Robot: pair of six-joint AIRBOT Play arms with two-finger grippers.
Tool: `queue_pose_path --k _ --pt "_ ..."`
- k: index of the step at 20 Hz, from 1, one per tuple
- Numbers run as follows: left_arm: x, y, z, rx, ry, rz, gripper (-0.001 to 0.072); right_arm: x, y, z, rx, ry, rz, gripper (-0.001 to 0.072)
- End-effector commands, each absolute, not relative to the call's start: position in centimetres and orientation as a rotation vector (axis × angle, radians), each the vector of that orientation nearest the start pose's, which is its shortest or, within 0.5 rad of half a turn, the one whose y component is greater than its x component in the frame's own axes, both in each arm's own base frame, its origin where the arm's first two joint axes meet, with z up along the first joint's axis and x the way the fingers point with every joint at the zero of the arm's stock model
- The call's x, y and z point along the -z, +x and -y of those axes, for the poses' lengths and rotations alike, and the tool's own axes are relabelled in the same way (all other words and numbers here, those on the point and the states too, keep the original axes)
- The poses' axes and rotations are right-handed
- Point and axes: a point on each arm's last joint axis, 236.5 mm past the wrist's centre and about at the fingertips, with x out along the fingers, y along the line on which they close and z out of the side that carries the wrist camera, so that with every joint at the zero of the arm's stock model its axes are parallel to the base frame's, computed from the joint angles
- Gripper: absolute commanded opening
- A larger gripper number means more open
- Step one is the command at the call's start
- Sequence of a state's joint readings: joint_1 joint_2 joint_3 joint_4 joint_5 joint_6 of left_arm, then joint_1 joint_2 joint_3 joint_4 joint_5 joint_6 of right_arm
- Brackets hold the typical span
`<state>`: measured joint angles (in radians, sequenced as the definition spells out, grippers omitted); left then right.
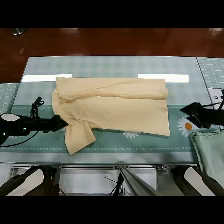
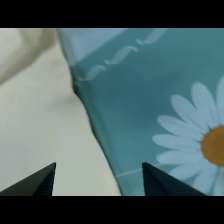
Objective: Fold the shirts.
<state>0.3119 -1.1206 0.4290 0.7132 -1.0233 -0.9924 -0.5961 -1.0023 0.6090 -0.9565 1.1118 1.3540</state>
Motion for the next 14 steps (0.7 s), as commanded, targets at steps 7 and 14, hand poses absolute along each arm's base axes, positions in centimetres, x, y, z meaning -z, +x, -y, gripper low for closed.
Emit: queue_pose_path --k 7,14 --pt "9.4 25.3 8.3 0.359 -0.699 -1.321 0.0023 9.8 20.4 -2.4 -0.055 0.783 -1.644 0.0621" --pt "9.4 25.1 8.7 0.371 -0.689 -1.327 0.0023 10.6 25.0 -5.8 -0.095 0.842 -1.523 0.0611"
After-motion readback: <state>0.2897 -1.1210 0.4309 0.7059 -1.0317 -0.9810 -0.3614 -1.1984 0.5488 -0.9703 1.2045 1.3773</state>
